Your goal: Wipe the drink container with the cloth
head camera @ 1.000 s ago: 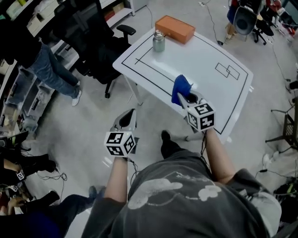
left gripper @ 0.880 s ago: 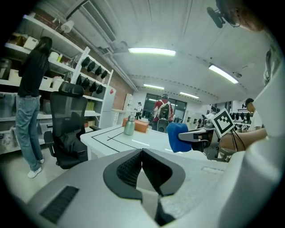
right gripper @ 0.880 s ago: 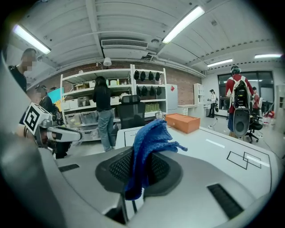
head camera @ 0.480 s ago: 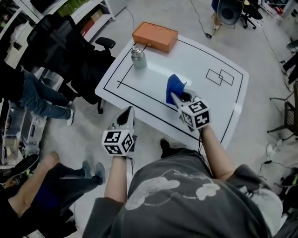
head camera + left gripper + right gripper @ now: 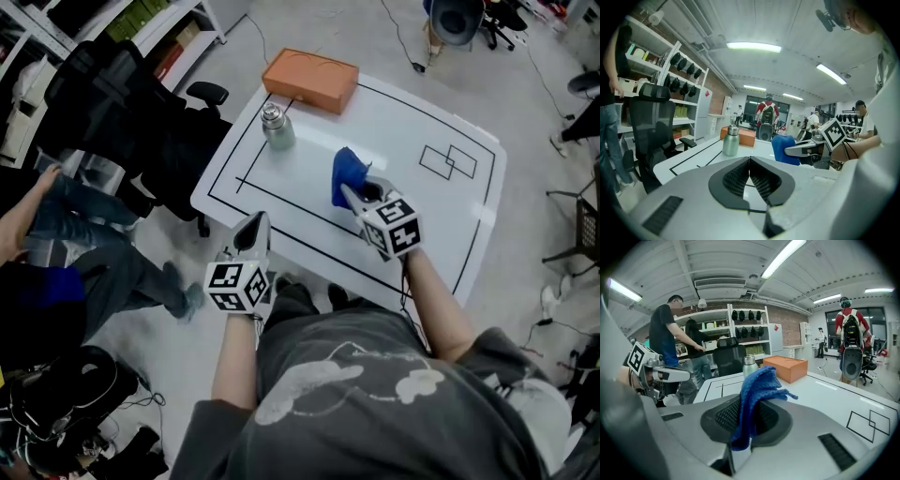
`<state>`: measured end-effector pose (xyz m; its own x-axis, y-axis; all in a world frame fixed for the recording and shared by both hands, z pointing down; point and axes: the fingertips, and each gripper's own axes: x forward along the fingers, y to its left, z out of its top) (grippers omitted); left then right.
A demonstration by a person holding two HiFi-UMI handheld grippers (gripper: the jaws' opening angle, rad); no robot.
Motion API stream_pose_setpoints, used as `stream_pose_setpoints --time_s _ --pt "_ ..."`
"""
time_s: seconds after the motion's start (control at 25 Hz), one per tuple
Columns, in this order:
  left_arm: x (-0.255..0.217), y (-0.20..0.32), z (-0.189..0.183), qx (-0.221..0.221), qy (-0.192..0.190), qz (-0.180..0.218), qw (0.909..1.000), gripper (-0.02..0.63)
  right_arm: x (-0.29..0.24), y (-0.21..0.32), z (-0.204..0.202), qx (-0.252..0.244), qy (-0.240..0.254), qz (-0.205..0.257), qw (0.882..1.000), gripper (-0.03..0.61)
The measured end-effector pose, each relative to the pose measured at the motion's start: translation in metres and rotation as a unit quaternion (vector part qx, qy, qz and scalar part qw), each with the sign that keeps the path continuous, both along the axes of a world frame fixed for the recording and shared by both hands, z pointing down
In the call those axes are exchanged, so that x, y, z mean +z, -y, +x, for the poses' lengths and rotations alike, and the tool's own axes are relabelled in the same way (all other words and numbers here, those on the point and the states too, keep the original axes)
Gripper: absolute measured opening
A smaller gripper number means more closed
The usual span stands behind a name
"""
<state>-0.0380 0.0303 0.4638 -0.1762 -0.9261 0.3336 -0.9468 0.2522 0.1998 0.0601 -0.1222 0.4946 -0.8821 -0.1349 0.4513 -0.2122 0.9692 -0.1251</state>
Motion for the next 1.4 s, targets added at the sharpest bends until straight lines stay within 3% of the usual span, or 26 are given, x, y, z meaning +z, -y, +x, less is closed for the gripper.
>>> stream_pose_setpoints --time_s 0.44,0.8,0.88,1.12,1.28,1.4 --pt "0.006 0.05 -0.075 0.092 -0.011 0.0 0.9957 0.003 -0.008 0.025 -0.041 0.095 -0.013 0.009 0.995 0.041" --pt "0.012 0.107 -0.114 0.209 -0.003 -0.012 0.9779 0.012 -0.014 0.049 -0.062 0.197 -0.025 0.015 0.98 0.041" --pt "0.016 0.118 -0.117 0.234 0.001 -0.017 0.9722 0.051 -0.011 0.052 -0.066 0.212 -0.028 0.017 0.977 0.041" --pt "0.03 0.153 -0.117 0.308 0.041 -0.038 0.9498 0.268 -0.009 0.054 -0.068 0.252 -0.048 0.025 0.966 0.041" --pt "0.031 0.177 -0.118 0.328 0.084 -0.041 0.9399 0.302 -0.014 0.057 -0.071 0.272 -0.051 0.04 0.96 0.041" --pt "0.032 0.188 -0.118 0.338 0.09 -0.039 0.9359 0.302 -0.009 0.052 -0.071 0.279 -0.069 0.03 0.957 0.041"
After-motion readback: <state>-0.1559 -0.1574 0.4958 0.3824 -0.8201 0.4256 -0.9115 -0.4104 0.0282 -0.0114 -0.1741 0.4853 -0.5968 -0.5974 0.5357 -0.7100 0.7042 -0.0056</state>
